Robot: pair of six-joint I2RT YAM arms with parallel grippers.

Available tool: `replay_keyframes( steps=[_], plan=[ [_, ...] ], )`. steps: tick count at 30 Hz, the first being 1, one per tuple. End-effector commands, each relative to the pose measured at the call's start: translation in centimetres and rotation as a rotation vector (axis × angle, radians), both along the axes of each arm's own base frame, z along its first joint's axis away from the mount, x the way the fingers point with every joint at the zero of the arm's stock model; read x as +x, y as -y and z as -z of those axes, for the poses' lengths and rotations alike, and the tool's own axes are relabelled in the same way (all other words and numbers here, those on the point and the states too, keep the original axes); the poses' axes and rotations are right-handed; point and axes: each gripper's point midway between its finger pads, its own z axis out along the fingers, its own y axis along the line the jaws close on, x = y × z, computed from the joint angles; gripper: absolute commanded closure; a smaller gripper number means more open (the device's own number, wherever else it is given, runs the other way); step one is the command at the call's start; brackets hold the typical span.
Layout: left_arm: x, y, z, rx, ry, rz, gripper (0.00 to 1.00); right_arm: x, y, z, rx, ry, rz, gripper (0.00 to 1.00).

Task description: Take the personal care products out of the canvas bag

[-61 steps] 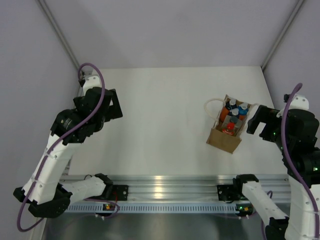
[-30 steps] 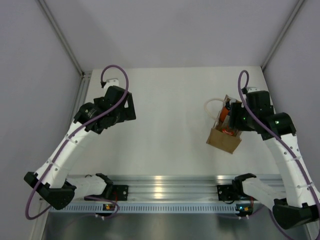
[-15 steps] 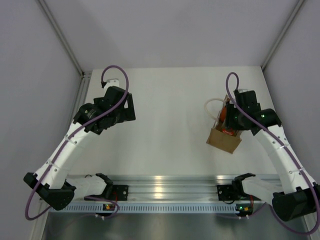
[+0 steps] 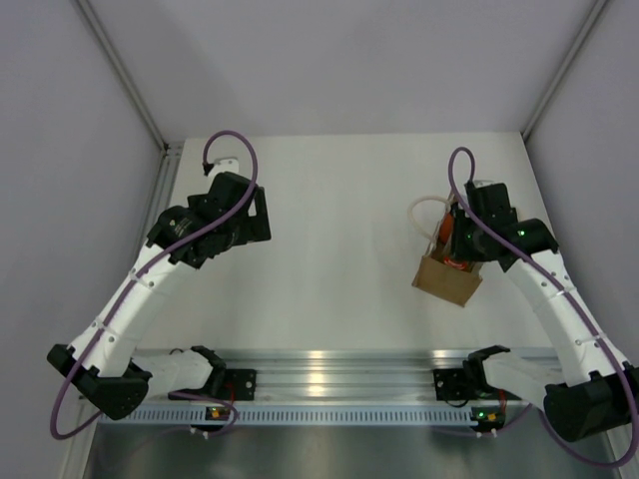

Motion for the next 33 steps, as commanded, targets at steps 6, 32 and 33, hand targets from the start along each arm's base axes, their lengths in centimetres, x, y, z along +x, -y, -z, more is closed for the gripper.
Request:
replay_keyframes(
  steps=[6,32,33],
  plan=[
    [0.3,0.3,-0.8,-0.025,0.041,0.009,0.02,1.6,-0.7,-1.6,0.007,0.081,-0.008,0.66],
    [0.2,0.0,-1.1,-0.022,0.053,0.003,0.02,2.3,-0.9,-6.8,-0.018,0.141,0.008,1.0],
    [0.2,0.0,-1.1,-0.022,0.055,0.004,0.02,2.3,-0.8,-7.1,-0.017,0.146,0.008,1.0]
  ],
)
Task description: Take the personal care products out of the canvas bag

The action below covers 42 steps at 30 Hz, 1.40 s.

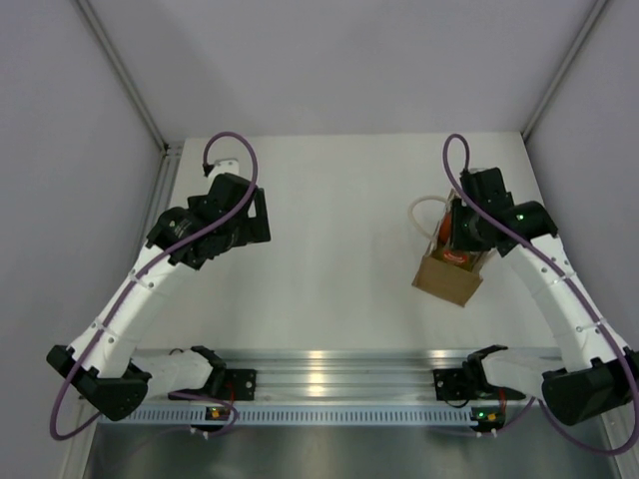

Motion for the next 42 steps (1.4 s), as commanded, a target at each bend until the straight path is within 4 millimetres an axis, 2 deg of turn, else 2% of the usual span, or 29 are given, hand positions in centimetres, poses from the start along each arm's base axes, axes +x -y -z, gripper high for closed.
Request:
replay_keyframes(
  steps=[1,9,27,39,42],
  plan=[
    [0.3,0.0,-1.4,-0.026,0.061,0.001,0.02,1.7,-0.4,-5.5,0.034,0.176,0.014,1.0],
    [0.4,0.2,-1.4,-0.03,0.057,0.003,0.02,1.1,-0.2,-8.6,0.038,0.201,-0.004,1.0],
    [0.0,0.0,-1.4,-0.042,0.065,-0.006,0.02,2.0,-1.0,-16.9,0.067,0.318,-0.074,1.0],
    [-0.2,-0.4,-1.4,-0.04,0.074,-0.013,0.02,2.3,-2.1,-20.1,0.106,0.384,-0.112,1.0],
    [-0.3,-0.4,-1.5,-0.043,0.075,-0.012,0.02,2.3,-2.9,-19.9,0.111,0.37,-0.136,1.0]
  ],
)
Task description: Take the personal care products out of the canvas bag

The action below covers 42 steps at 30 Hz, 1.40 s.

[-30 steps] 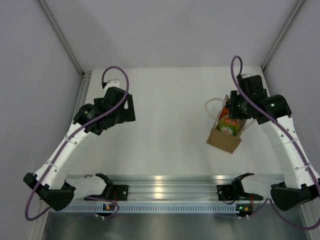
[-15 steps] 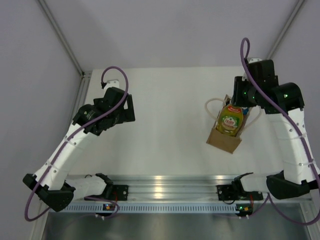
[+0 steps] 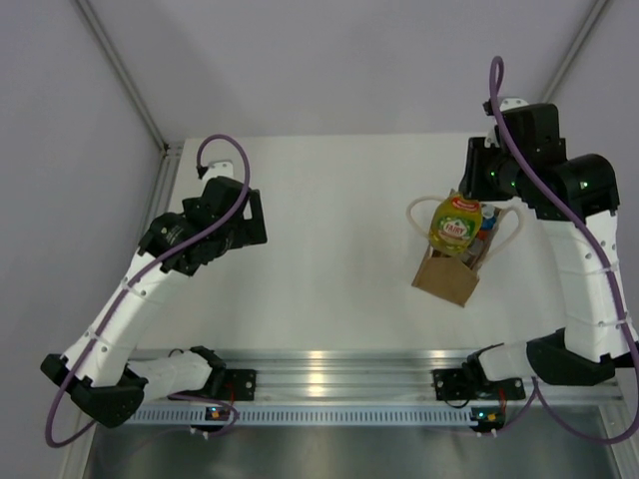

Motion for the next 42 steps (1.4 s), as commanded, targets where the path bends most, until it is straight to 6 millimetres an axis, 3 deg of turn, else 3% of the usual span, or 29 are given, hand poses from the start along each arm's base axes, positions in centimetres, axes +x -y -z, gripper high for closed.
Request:
replay_keyframes(
  steps=[1,10,20,29,39,41,42],
  plan=[
    [0.3,0.0,-0.8,-0.027,0.048,-0.013,0.02,0.3,-1.4,-3.3,0.045,0.117,-0.041,1.0],
    [0.1,-0.1,-0.7,-0.037,0.049,-0.017,0.02,0.8,-5.5,-3.4,0.051,0.127,-0.097,1.0],
    [-0.5,-0.4,-0.4,-0.053,0.052,-0.031,0.02,2.1,-12.6,-3.3,0.096,0.163,-0.186,1.0],
    [-0.9,-0.7,-0.2,-0.059,0.057,-0.04,0.02,5.1,-19.2,-1.7,0.11,0.193,-0.256,1.0],
    [-1.2,-0.4,0.2,-0.087,0.043,-0.035,0.02,9.2,-26.9,1.3,0.161,0.259,-0.347,1.0],
    [-1.2,-0.3,0.2,-0.091,0.043,-0.034,0.02,10.1,-27.8,1.6,0.157,0.273,-0.357,1.0],
    [-1.3,-0.3,0.1,-0.094,0.045,-0.033,0.02,10.7,-28.5,2.5,0.144,0.268,-0.363,1.0]
  ],
)
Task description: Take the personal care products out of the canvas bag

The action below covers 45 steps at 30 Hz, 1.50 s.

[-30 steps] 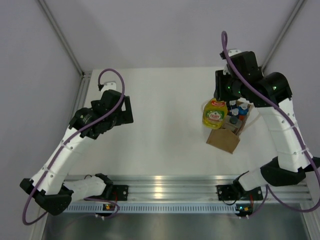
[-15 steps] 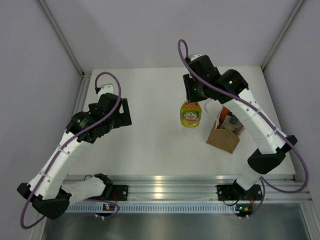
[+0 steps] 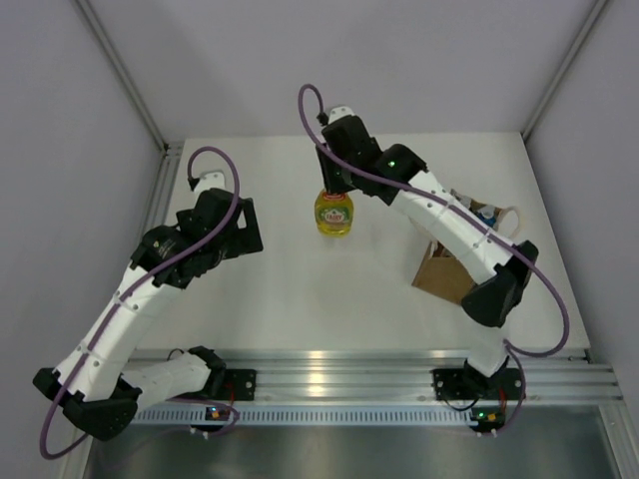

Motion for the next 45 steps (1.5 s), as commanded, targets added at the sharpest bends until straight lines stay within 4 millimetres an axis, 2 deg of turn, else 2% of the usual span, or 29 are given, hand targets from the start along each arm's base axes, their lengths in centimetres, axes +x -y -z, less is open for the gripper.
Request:
replay_keyframes(
  steps=[1,2,3,5,6,8,9,15,18,22,23,24,26,29,30,31,32,34,35,37,38,39,40,41,45],
  plan=[
    [0.3,0.4,-0.7,-0.046,0.04,-0.004,0.02,3.1,-4.8,-5.0,0.177,0.206,-0.045,1.0],
    [0.2,0.4,-0.7,-0.046,0.041,-0.005,0.02,3.5,-5.2,-4.8,0.166,0.221,-0.056,1.0],
    [0.2,0.4,-0.7,-0.047,0.04,-0.003,0.02,4.1,-5.8,-3.9,0.154,0.218,-0.061,1.0],
    [0.1,0.4,-0.6,-0.049,0.041,-0.002,0.02,5.0,-6.6,-3.6,0.145,0.244,-0.074,1.0],
    [0.1,0.4,-0.6,-0.047,0.038,-0.002,0.02,5.8,-7.1,-2.2,0.128,0.233,-0.076,1.0],
    [0.1,0.6,-0.7,-0.055,0.038,0.007,0.02,6.5,-7.6,-1.4,0.124,0.226,-0.092,1.0],
    [0.1,0.6,-0.9,-0.063,0.041,0.009,0.02,7.1,-8.0,-0.2,0.112,0.213,-0.093,1.0],
    [-0.1,0.9,-1.0,-0.08,0.04,0.019,0.02,8.7,-7.9,3.1,0.095,0.153,-0.122,1.0],
    [-0.2,1.0,-1.0,-0.086,0.038,0.021,0.02,8.8,-7.5,3.8,0.079,0.139,-0.132,1.0],
    [-0.1,1.0,-0.8,-0.089,0.034,0.013,0.02,8.5,-7.0,3.9,0.065,0.138,-0.136,0.58],
    [-0.1,1.1,-0.8,-0.092,0.031,0.011,0.02,8.5,-6.8,4.0,0.062,0.137,-0.132,0.51],
    [0.0,1.3,-0.6,-0.093,0.024,0.015,0.02,8.4,-6.7,3.5,0.069,0.143,-0.132,0.4],
    [0.0,1.5,-0.6,-0.1,0.02,0.022,0.02,8.3,-6.4,2.7,0.078,0.153,-0.132,0.36],
    [0.1,2.4,-0.5,-0.119,0.008,0.057,0.02,8.2,-5.2,0.3,0.111,0.178,-0.113,0.3],
    [0.1,3.2,-0.5,-0.144,0.003,0.089,0.02,7.8,-4.5,-1.3,0.133,0.196,-0.106,0.29],
    [0.2,3.6,-0.4,-0.15,-0.005,0.108,0.02,8.0,-3.3,-2.1,0.142,0.202,-0.083,0.29],
    [0.3,4.0,-0.4,-0.162,-0.009,0.122,0.02,7.3,-2.0,-3.3,0.158,0.195,-0.054,0.29],
    [0.4,5.5,-0.6,-0.206,-0.02,0.175,0.02,7.1,0.9,-4.2,0.165,0.178,0.022,0.29],
    [0.4,6.0,-0.5,-0.219,-0.026,0.189,0.02,5.7,3.1,-4.6,0.159,0.158,0.058,0.29],
    [0.5,7.0,-0.5,-0.254,-0.041,0.214,0.02,5.1,6.7,-4.6,0.169,0.124,0.152,0.29],
    [0.6,7.4,-0.3,-0.255,-0.054,0.221,0.02,4.3,8.4,-3.1,0.15,0.079,0.184,0.3],
    [0.7,7.6,-0.2,-0.259,-0.057,0.224,0.02,2.4,10.7,-3.9,0.15,0.067,0.215,0.3],
    [0.7,7.8,-0.1,-0.258,-0.06,0.227,0.02,2.0,12.8,-3.5,0.143,0.049,0.261,0.3],
    [0.8,8.1,0.0,-0.259,-0.062,0.236,0.02,0.3,15.6,-2.6,0.127,0.014,0.313,0.31],
    [0.8,8.9,0.1,-0.267,-0.066,0.262,0.02,-3.7,21.1,-0.8,0.062,-0.018,0.378,0.32]
  ],
)
